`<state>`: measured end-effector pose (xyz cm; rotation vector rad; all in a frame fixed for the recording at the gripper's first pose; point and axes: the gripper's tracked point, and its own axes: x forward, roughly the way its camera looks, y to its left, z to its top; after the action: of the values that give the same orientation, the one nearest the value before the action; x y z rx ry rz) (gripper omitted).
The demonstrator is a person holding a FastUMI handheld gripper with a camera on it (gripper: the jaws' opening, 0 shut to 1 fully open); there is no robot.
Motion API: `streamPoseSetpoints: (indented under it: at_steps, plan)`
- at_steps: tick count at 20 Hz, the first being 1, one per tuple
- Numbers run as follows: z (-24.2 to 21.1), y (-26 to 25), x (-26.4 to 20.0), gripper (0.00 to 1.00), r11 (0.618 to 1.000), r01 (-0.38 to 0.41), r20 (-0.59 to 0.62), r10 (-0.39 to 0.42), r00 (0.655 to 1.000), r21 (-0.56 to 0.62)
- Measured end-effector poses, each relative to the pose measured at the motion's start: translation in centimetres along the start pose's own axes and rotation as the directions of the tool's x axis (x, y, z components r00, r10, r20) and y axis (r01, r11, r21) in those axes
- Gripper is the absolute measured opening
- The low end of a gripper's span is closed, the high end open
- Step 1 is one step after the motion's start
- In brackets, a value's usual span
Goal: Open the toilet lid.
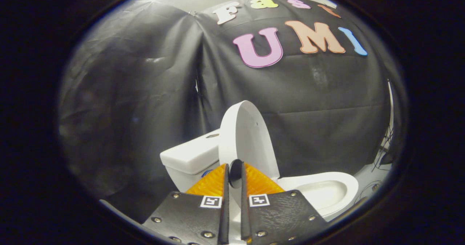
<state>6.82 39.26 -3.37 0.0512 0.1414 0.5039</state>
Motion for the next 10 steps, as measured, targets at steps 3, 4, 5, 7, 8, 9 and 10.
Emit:
streamPoseSetpoints:
  at_steps: [3, 4, 5, 7, 8, 9, 10]
  plan:
    - [1.6, 0.5, -1.2, 0.15, 0.999, -0.041, 0.026, 0.04, 0.999, 0.034]
    - [2.1, 0.2, -1.3, 0.16, 0.999, -0.032, 0.038, 0.031, 0.999, 0.027]
    - [2.6, -0.6, -1.6, 0.19, 1.0, -0.013, 0.046, 0.012, 0.999, 0.015]
    - [3.4, -1.6, -2.4, 0.26, 1.0, 0.004, 0.062, -0.005, 0.998, 0.015]
    - [3.6, -2.1, -2.8, 0.26, 1.0, 0.007, 0.068, -0.009, 0.998, 0.024]
    - [4.0, -2.7, -3.2, 0.26, 0.999, 0.015, 0.072, -0.017, 0.997, 0.034]
    - [4.3, -3.4, -3.7, 0.26, 0.999, 0.029, 0.076, -0.032, 0.997, 0.042]
